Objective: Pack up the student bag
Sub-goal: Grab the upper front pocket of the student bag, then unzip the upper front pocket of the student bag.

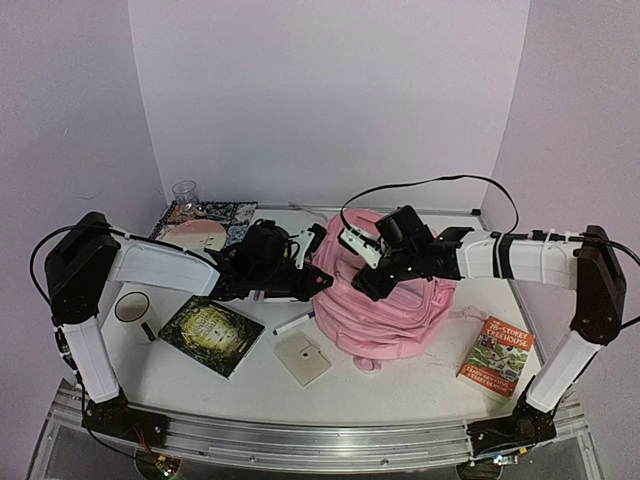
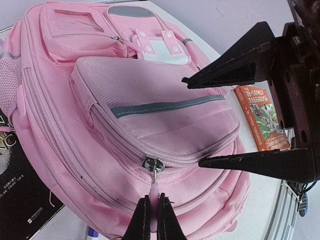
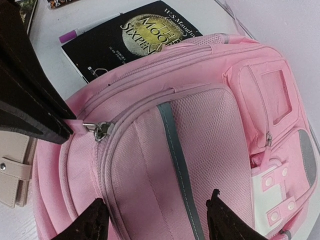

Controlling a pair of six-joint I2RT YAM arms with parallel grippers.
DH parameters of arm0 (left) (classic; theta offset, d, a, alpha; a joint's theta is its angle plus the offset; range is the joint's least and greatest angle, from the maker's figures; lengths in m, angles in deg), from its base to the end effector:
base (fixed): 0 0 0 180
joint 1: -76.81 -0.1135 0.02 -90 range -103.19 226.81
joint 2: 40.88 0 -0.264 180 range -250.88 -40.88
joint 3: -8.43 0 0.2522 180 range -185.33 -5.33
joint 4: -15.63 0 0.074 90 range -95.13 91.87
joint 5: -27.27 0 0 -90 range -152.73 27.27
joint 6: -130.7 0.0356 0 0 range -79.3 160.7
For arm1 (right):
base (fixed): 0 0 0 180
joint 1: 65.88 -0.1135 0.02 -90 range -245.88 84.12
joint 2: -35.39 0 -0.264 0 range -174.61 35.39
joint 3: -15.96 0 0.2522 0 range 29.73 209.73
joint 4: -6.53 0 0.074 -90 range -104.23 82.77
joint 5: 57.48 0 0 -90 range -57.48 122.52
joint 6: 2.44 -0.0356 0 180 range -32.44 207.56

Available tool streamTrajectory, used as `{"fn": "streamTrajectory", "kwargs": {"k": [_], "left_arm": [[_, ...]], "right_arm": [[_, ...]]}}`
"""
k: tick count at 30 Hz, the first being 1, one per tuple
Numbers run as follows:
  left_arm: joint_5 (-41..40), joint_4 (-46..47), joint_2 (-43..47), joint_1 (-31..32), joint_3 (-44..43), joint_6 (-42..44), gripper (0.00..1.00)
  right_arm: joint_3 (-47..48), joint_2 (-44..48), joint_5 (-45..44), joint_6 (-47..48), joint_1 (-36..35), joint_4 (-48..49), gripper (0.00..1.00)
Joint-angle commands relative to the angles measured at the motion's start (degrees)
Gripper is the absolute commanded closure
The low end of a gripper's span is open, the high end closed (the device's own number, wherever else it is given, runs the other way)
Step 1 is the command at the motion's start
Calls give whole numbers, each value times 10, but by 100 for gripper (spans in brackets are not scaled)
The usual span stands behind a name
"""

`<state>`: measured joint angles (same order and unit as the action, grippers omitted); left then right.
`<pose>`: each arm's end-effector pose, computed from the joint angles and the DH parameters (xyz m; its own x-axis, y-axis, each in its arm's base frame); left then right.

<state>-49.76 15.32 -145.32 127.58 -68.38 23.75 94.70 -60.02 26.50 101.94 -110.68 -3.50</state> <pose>0.2501 -0.3190 0.2013 -0.5401 0.2123 -0.8144 0.7556 0.5484 -0.3581 0.2753 0.2681 0.2548 -0.1513 -0.4983 -0.8537 -0.6936 0.6689 -0.2675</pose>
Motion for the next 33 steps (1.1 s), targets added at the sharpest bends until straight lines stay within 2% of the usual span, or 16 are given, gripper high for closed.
{"fn": "streamTrajectory", "kwargs": {"k": [1, 14, 20, 23, 27, 33], "left_arm": [[14, 35, 30, 6, -33, 2, 100], [6, 35, 31, 6, -22, 7, 100], [18, 35, 33, 6, -25, 5, 100], [11, 35, 33, 6, -26, 8, 100], [-40, 30, 32, 2, -22, 18, 100], [-79, 9, 11, -33, -34, 20, 100]], "right_arm": [[10, -15, -86, 15, 6, -21, 40], [-15, 8, -216, 19, 6, -12, 60], [-22, -5, -197, 31, 6, -9, 68], [-22, -10, -180, 33, 6, -2, 81], [-35, 19, -153, 47, 6, 10, 100], [-68, 94, -113, 96, 6, 27, 100]]}}
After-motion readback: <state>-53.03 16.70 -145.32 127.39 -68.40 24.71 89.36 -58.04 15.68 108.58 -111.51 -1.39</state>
